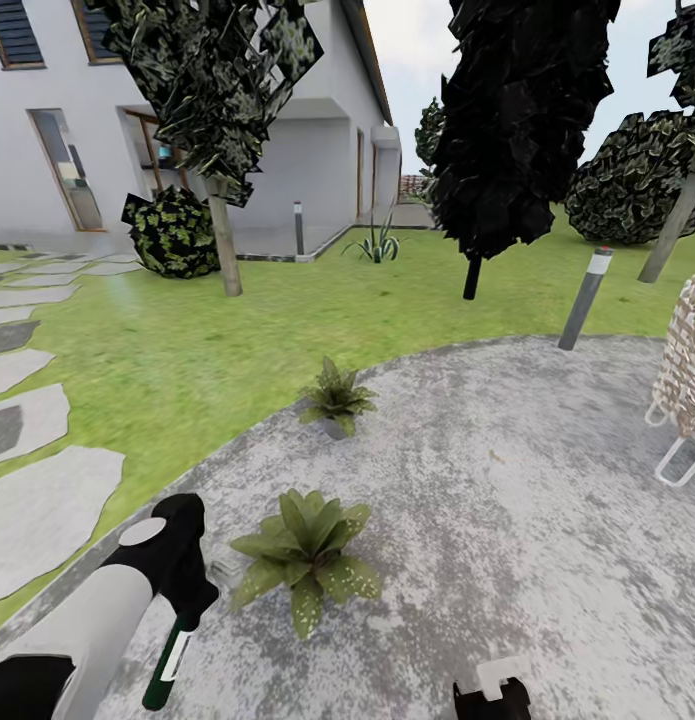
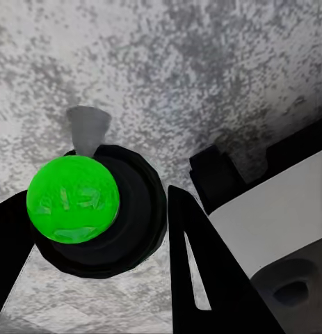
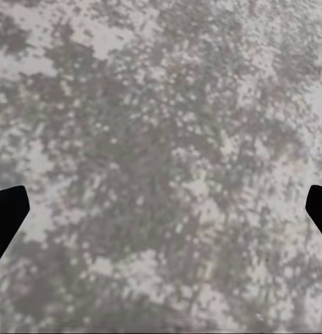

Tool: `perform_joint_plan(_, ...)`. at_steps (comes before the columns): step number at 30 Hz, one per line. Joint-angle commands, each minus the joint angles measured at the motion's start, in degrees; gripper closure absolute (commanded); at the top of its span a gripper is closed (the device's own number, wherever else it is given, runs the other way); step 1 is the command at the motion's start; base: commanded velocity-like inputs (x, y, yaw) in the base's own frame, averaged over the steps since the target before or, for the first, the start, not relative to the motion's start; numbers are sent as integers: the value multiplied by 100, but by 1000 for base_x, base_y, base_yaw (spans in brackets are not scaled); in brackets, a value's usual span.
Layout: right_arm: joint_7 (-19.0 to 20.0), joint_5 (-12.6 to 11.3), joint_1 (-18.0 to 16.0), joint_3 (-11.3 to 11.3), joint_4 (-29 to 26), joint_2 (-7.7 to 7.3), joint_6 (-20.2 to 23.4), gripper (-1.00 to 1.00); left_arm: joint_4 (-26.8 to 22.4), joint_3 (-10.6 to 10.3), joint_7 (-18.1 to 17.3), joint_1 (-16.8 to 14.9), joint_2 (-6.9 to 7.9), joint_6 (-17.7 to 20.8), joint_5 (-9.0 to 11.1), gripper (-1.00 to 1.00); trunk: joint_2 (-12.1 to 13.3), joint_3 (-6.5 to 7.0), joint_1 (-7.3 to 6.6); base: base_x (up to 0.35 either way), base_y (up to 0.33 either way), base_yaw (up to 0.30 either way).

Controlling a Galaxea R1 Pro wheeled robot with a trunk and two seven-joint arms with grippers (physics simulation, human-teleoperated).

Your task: Pick up the pesticide atomizer in the garden and spray insectifuge to fully cover both potted plants in the garden.

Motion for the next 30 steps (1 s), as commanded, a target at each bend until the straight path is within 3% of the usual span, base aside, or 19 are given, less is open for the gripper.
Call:
perform_joint_plan(1, -16, -46, -3, 49, 4, 1, -17, -100, -74, -29, -62, 0, 3, 60, -29, 100, -2, -5, -3, -229, 229, -75)
perform_joint_plan(11, -16, -46, -3, 49, 4, 1, -17, -100, -128, -36, -82, -23, -27, 61, -23, 100, -2, -5, -3, -173, 257, -265)
perform_joint_plan(24, -18, -46, -3, 49, 4, 1, -17, -100, -139, -43, -238, -63, -26, 45, -29, 100, -2, -5, -3, 196, 232, -288)
perform_joint_plan(27, -17, -46, -3, 49, 4, 1, -17, -100, -149, -72, -583, -95, -11, 1, -64, 100, -2, -5, -3, 25, 28, -263)
perform_joint_plan(30, -17, -46, -3, 49, 4, 1, -17, -100, -154, -88, -583, -234, -14, -208, -102, 100, -2, -5, -3, 3, 3, -67)
